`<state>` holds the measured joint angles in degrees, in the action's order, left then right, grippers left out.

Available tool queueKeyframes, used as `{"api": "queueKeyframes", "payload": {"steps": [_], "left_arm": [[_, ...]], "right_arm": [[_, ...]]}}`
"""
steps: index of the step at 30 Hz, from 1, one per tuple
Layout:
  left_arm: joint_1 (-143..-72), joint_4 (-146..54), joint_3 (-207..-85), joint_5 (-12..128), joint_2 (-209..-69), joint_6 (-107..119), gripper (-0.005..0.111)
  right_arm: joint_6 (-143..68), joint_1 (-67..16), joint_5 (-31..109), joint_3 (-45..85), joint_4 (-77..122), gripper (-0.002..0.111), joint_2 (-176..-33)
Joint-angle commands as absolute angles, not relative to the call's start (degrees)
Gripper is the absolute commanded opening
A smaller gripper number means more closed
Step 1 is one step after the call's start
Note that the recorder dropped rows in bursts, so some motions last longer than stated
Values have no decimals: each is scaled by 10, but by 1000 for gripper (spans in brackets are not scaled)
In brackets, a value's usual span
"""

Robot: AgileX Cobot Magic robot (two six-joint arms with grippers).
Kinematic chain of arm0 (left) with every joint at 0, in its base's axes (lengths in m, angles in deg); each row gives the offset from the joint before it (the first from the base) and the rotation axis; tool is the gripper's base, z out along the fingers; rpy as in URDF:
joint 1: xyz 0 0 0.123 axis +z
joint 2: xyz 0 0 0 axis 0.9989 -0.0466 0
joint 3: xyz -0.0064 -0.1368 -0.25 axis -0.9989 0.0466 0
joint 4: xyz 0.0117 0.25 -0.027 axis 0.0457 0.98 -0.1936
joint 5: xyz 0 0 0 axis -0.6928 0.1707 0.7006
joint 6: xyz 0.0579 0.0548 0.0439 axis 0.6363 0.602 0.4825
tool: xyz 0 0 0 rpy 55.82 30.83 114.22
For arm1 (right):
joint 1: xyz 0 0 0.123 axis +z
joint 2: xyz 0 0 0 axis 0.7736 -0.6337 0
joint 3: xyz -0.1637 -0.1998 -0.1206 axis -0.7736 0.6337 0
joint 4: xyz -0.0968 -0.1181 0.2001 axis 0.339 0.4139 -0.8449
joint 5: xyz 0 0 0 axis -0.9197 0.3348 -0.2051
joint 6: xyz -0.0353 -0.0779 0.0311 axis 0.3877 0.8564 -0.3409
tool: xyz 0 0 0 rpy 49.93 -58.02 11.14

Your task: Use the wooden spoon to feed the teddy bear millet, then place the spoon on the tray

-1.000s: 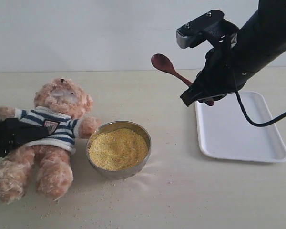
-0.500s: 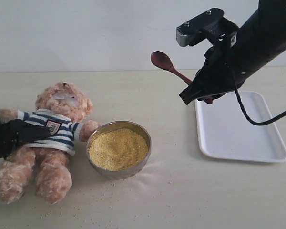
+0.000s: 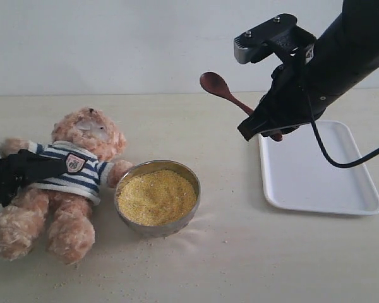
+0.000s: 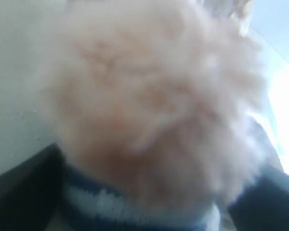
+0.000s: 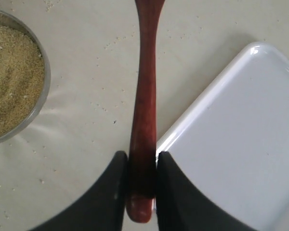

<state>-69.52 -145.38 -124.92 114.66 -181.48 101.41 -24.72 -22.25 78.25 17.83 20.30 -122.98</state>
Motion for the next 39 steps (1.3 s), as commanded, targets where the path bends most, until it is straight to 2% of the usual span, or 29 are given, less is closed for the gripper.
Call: {"api": "queueKeyframes", "payload": {"steps": [1,14,17,19,20,23,28,34,39], "left_arm": [[-679,-1447,-1255,1167,-1780,971,88],[-628,-1343,-1255,1168,-1711,971,88],[-614,-1312,-1255,1168,-1688,966,84],[-606,-1306,-1255,1152,-1667,955,69],[-600,-1305,-1255,1138,-1656,944,56],[-582,-1303,-1255,1106,-1621,881,5],[-562,-1314,-1255,1028,-1553,752,5],[-559,-1422,-1236,750,-1417,545,5],[-559,-1455,-1237,610,-1341,525,5]], "right_arm": [[-243,-227,784,179,201,0,-1224],[-242,-227,787,179,181,0,-1224],[-242,-227,790,179,181,0,-1224],[-242,-227,795,179,181,0,-1224],[-242,-227,798,179,181,0,-1224],[-242,-227,798,179,181,0,-1224],[-242,-227,796,179,181,0,-1224],[-242,-227,799,179,180,0,-1224],[-242,-227,798,179,180,0,-1224]]}}
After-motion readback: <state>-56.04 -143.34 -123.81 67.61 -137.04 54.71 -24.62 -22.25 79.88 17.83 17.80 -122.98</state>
